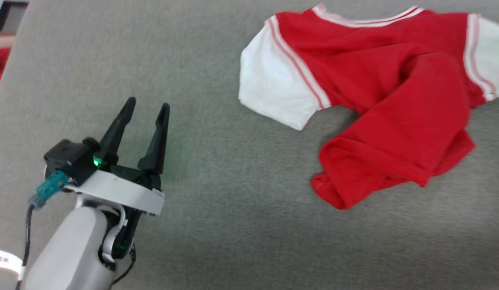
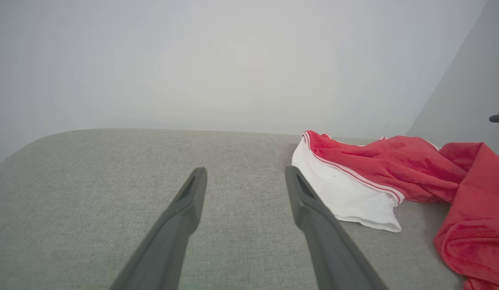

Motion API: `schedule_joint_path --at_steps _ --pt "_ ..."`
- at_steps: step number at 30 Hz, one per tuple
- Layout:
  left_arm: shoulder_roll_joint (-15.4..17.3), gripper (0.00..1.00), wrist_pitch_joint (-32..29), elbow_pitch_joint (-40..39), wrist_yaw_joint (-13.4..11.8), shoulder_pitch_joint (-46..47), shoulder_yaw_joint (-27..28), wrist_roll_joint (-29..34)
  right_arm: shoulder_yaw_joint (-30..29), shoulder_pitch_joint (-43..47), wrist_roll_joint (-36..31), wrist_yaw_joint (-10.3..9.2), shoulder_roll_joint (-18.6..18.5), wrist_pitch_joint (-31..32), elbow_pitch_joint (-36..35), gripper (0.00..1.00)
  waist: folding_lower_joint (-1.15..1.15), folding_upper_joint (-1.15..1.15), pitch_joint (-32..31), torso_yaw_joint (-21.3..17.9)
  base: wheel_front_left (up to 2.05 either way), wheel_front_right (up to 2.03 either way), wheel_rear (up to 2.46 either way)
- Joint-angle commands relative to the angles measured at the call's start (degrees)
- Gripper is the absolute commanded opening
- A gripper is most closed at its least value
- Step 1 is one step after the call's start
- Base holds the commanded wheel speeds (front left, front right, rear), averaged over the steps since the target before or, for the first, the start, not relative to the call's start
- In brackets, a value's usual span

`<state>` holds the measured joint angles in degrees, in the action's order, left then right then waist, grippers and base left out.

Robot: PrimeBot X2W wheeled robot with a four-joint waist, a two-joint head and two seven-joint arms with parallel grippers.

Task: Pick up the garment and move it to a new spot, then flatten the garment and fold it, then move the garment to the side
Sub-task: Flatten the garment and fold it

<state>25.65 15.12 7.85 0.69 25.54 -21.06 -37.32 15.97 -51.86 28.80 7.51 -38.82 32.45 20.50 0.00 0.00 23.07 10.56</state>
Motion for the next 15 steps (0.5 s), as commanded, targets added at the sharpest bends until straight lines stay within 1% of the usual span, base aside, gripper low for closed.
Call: schedule_joint_path --at_steps 1,4,7,11,15 --pt "-0.67 1.00 0.00 -0.16 0.77 -0.01 0.76 0.87 0.07 -1.36 1.53 -0.07 -0.74 1.81 1.58 1.00 0.00 0.00 4.18 3.74 0.00 0.00 0.00" --pt "-2.94 1.00 0.00 0.06 3.05 1.04 2.42 2.71 1.88 -5.16 2.87 -0.05 -4.19 7.42 4.60 1.00 0.00 0.00 6.89 5.59 0.00 0.00 0.00" --pt "-4.62 1.00 0.00 0.56 4.54 1.84 3.59 4.33 3.38 -8.57 2.72 -0.04 -6.49 10.27 6.40 1.00 0.00 0.00 9.39 6.98 0.00 0.00 0.00" --pt "-6.17 1.00 0.00 0.47 5.90 2.17 5.61 5.08 5.18 -12.54 1.96 -0.05 -7.59 11.06 7.61 1.00 0.00 0.00 12.09 7.76 0.00 0.00 0.00" --pt "-5.82 1.00 0.00 -0.09 6.50 3.33 6.47 6.53 8.10 -15.51 0.64 -0.05 -8.14 12.34 9.86 1.00 0.00 0.00 13.95 7.64 0.00 0.00 0.00"
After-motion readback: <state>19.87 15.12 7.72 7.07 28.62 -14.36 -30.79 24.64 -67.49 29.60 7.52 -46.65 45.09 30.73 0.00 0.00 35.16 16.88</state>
